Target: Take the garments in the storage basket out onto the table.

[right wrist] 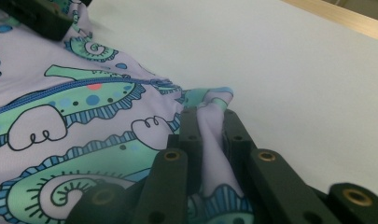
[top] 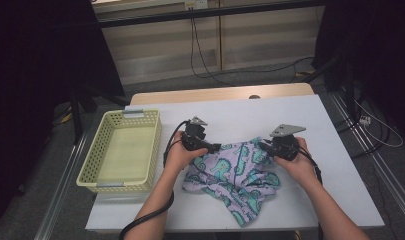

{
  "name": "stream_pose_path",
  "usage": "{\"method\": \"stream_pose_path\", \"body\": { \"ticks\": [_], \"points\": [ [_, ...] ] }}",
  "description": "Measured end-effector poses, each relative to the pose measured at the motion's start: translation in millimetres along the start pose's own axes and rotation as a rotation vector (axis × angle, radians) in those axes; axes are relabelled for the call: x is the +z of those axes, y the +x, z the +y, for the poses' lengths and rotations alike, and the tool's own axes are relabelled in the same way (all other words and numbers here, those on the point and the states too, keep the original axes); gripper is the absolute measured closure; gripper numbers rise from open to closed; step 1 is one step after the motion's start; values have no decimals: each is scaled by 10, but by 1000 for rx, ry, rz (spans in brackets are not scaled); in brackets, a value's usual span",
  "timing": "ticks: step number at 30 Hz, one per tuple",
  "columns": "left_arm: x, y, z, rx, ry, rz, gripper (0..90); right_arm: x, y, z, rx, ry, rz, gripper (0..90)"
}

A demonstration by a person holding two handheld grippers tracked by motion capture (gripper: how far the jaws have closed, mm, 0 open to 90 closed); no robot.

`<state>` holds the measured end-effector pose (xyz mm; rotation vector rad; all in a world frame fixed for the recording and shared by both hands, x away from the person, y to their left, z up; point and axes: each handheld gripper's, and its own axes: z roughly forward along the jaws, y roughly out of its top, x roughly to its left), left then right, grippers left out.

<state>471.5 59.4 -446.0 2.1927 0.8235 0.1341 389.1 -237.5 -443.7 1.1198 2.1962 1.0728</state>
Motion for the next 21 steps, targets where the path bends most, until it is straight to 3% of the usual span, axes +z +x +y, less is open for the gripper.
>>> {"method": "stream_pose_path", "body": {
  "ticks": [6,11,16,19,21],
  "points": [
    [67,-56,-65,53,59,-11,314,-23,-28,-59,39,-4,18,812],
    [30,-127,-106,78,70,-35,536,26,56,-127,37,42,40,810],
    [-11,-202,-100,55,110,-49,769,106,184,-141,0,65,82,809],
    [-58,-211,-67,49,131,-38,804,150,278,-124,-38,70,82,810],
    [-115,-188,-45,39,95,-18,810,163,308,-108,-48,60,78,811]
  ]
}}
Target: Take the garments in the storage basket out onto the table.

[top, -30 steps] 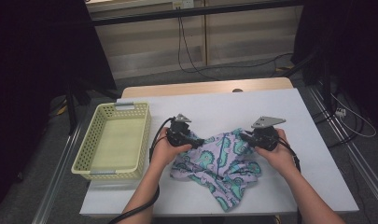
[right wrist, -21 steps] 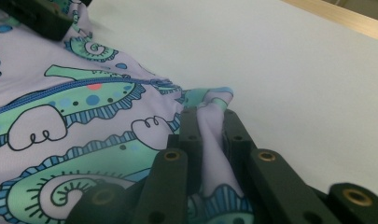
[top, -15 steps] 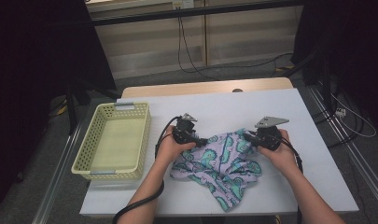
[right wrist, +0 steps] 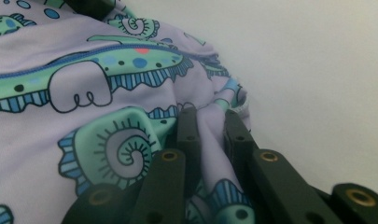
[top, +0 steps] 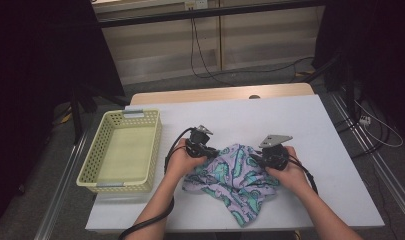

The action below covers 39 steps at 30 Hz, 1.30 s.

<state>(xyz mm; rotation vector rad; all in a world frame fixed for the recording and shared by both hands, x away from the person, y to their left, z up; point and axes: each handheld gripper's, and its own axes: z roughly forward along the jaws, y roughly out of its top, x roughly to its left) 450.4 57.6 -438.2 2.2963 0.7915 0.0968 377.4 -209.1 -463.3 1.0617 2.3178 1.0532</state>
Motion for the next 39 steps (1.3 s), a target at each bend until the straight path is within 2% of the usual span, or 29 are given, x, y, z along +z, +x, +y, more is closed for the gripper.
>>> {"method": "stream_pose_path", "body": {
  "ticks": [3,5,7,9,10,12,14,16,18,19,21,23,24,27,28,30,32,35,37,39],
  "points": [
    [-139,85,37,-29,-70,33,816,7,-15,49,-5,-28,-31,812],
    [-222,148,72,-45,-119,54,817,4,-77,118,-3,-55,-61,814],
    [-287,198,115,-50,-154,77,818,0,-158,195,27,-100,-64,814],
    [-323,222,160,-49,-184,96,818,5,-230,276,50,-135,-55,815],
    [-333,240,179,-40,-202,110,818,6,-259,320,44,-144,-79,815],
    [-307,273,199,-57,-234,131,818,14,-307,411,45,-166,-104,815],
    [-233,314,189,-49,-204,143,817,58,-327,470,40,-152,-113,815],
    [-142,337,136,-52,-163,144,816,139,-298,463,28,-109,-102,815],
    [-82,360,53,-62,-139,154,816,237,-242,410,13,-53,-66,815],
    [-62,366,11,-76,-135,145,815,280,-206,377,-2,-38,-53,814],
    [-53,368,-50,-79,-120,141,815,359,-114,313,-9,-14,-9,812],
    [-71,354,-72,-76,-110,135,815,405,-36,282,-31,-10,-1,814],
    [-87,345,-76,-82,-113,134,815,408,-1,287,-55,-11,-18,814],
    [-140,318,-95,-92,-111,122,815,421,67,302,-56,-16,32,824],
    [-155,311,-106,-96,-108,125,815,421,90,309,-72,-18,33,823],
    [-172,300,-137,-98,-99,123,815,429,150,320,-82,-25,70,826],
    [-184,293,-181,-107,-87,124,815,438,238,334,-116,-32,74,828],
    [-200,272,-239,-91,-58,129,815,443,377,346,-148,-43,139,829],
    [-217,240,-270,-87,-51,124,815,438,475,346,-161,-47,206,830],
    [-248,212,-296,-82,-49,123,815,415,571,340,-195,-49,218,831]
  ]
}}
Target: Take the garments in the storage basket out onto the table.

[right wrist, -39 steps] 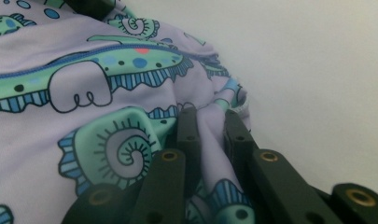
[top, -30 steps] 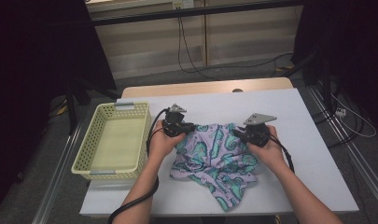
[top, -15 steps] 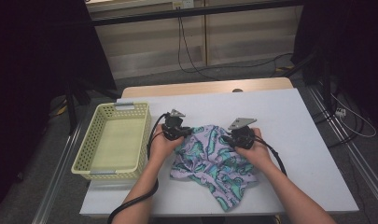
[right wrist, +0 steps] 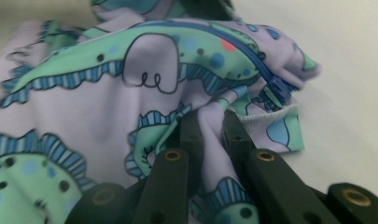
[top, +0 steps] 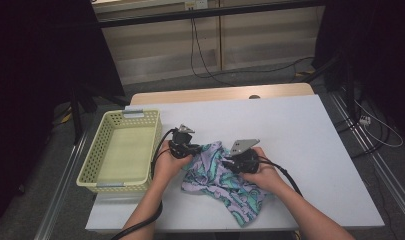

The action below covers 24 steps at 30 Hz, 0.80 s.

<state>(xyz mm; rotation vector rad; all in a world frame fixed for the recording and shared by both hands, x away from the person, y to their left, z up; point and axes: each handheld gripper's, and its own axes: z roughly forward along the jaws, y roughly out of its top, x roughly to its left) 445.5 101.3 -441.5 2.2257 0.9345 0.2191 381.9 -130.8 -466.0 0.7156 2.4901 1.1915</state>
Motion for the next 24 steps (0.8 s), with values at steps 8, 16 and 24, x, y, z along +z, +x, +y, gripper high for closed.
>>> {"method": "stream_pose_path", "body": {
  "ticks": [8,16,24],
  "points": [
    [-132,-134,-160,47,33,-30,815,-133,191,-48,-18,-9,111,831],
    [-248,-251,-318,55,57,-61,815,-288,118,-112,24,-8,-12,810],
    [-361,-428,-432,57,88,-155,817,-332,-66,-169,132,-41,-104,803]
  ]
}}
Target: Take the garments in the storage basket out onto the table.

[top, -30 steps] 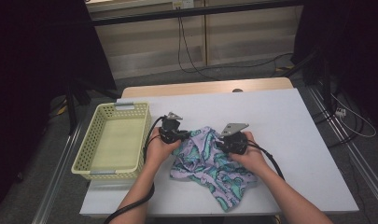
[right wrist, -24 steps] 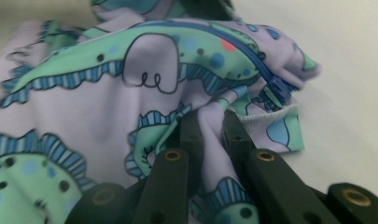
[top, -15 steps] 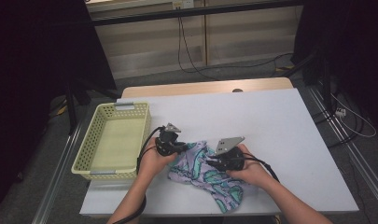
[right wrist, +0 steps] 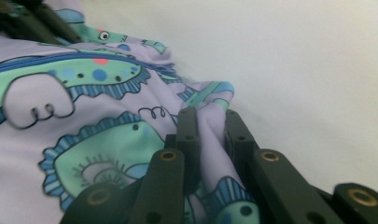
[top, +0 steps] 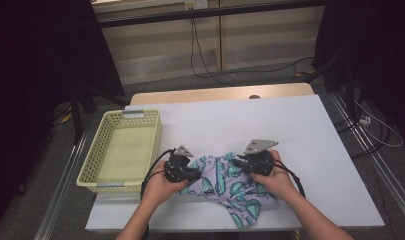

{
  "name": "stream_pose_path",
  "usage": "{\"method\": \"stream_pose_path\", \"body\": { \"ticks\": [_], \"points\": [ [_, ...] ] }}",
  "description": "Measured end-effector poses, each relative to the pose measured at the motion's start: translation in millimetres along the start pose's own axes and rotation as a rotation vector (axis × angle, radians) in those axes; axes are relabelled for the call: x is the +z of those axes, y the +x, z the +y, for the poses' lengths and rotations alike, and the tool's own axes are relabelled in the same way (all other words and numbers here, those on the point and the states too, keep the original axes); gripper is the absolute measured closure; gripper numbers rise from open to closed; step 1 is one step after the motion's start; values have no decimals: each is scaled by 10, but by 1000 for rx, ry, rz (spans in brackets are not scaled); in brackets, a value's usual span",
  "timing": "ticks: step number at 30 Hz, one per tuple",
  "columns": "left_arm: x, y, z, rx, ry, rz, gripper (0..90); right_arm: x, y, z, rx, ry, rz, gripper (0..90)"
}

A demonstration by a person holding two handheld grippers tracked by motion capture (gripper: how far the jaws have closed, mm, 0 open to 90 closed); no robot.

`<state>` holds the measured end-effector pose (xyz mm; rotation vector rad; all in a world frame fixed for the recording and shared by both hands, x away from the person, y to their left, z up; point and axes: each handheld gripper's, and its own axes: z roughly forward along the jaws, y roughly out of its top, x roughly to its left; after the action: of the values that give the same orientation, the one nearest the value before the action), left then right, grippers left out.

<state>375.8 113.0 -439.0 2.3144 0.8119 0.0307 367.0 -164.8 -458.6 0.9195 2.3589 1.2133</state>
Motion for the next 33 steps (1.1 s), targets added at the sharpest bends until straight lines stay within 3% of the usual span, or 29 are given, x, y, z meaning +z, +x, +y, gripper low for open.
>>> {"method": "stream_pose_path", "body": {
  "ticks": [5,10,16,18,20,25,28,30,33],
  "points": [
    [22,-135,3,3,2,-49,818,36,44,23,-36,3,-14,803],
    [63,-255,37,33,0,-82,819,40,18,26,-24,-7,-16,803],
    [126,-419,91,46,-3,-154,821,9,-10,40,-11,-14,-26,802],
    [134,-482,117,70,3,-155,821,-3,-21,42,-8,-14,-27,803],
    [136,-505,137,67,0,-169,821,-8,-21,42,-9,-14,-22,804],
    [98,-425,165,87,9,-123,820,20,26,33,-38,19,-9,809],
    [26,-339,177,106,10,-38,815,40,72,28,-65,51,13,807],
    [-30,-274,178,109,3,12,812,39,96,27,-96,68,4,806],
    [-126,-174,190,103,-19,67,809,-31,50,56,-95,35,-27,806]
  ]
}}
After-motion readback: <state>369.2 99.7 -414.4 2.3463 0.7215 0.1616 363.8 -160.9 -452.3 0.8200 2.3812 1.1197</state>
